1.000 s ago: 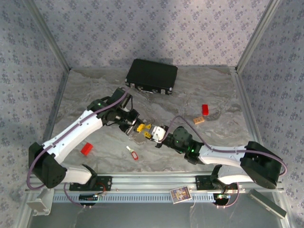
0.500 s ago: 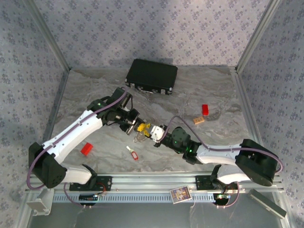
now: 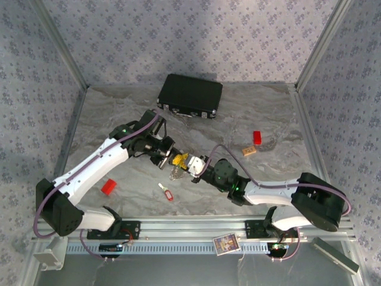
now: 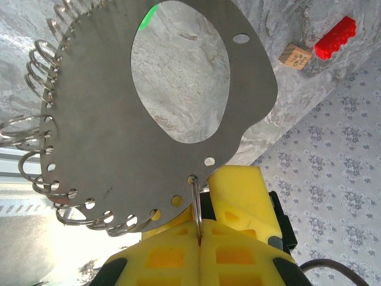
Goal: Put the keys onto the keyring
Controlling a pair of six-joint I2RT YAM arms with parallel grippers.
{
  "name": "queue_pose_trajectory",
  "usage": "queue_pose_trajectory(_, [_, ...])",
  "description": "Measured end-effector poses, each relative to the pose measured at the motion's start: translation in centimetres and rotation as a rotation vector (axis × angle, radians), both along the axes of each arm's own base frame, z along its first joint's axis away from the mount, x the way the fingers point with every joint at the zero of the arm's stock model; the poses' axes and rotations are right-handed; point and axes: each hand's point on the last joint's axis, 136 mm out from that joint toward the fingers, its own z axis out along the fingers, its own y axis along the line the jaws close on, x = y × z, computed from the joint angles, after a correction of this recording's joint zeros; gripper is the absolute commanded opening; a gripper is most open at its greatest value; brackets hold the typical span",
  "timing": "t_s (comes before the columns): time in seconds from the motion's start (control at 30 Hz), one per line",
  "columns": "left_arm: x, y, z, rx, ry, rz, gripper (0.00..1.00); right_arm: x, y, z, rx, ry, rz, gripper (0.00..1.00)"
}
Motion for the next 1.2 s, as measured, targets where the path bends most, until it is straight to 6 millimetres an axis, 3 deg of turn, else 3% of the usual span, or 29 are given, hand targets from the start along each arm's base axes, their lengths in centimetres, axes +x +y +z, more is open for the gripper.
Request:
queue_pose_trajectory(0.13, [0.0, 0.0, 0.1, -0.001, -0.003, 0.002, 0.00, 0.0, 0.1, -0.1, 0.001, 0.004, 0.001, 0.00])
queue_pose_trajectory(0.23, [0.2, 0.0, 0.2, -0.008, -0.020, 0.003, 0.36, 0.1, 0.1, 0.1, 0.005, -0.002, -0.002, 0.00])
queue_pose_trajectory(0.3, [0.4, 0.0, 0.6, -0.025, -0.052, 0.003, 0.49, 0.1, 0.0, 0.0, -0.001, 0.001, -0.001, 0.00])
queue_pose_trajectory(0.37, [1.2, 0.4, 1.2, -0.023, -0.121, 0.009, 0.57, 0.1, 0.0, -0.3, -0.009, 0.008, 0.001, 0.00])
queue_pose_trajectory(0.57, [5.5, 4.2, 4.9, 0.079, -0.582, 0.048, 0.58, 0.4, -0.4, -0.5, -0.053, 0.059, 0.023, 0.00])
queue_pose_trajectory(0.67, [6.8, 5.9, 6.7, 0.200, -0.853, -0.020, 0.55, 0.5, -0.7, 0.1, -0.059, 0.082, 0.041, 0.00])
queue_pose_trajectory(0.77, [7.5, 6.9, 7.1, 0.326, -1.104, -0.165, 0.53, 0.5, -1.3, 0.4, -0.068, 0.114, 0.060, 0.00])
queue_pose_trajectory(1.0, [5.3, 6.2, 3.5, 0.486, -1.525, -0.726, 0.49, 0.1, -2.3, 0.2, -0.124, 0.195, 0.134, 0.00])
queue_pose_trajectory(1.2, [2.8, 4.0, 2.5, 0.445, -1.789, -1.092, 0.44, -0.9, -2.5, 0.3, -0.195, 0.225, 0.212, 0.00])
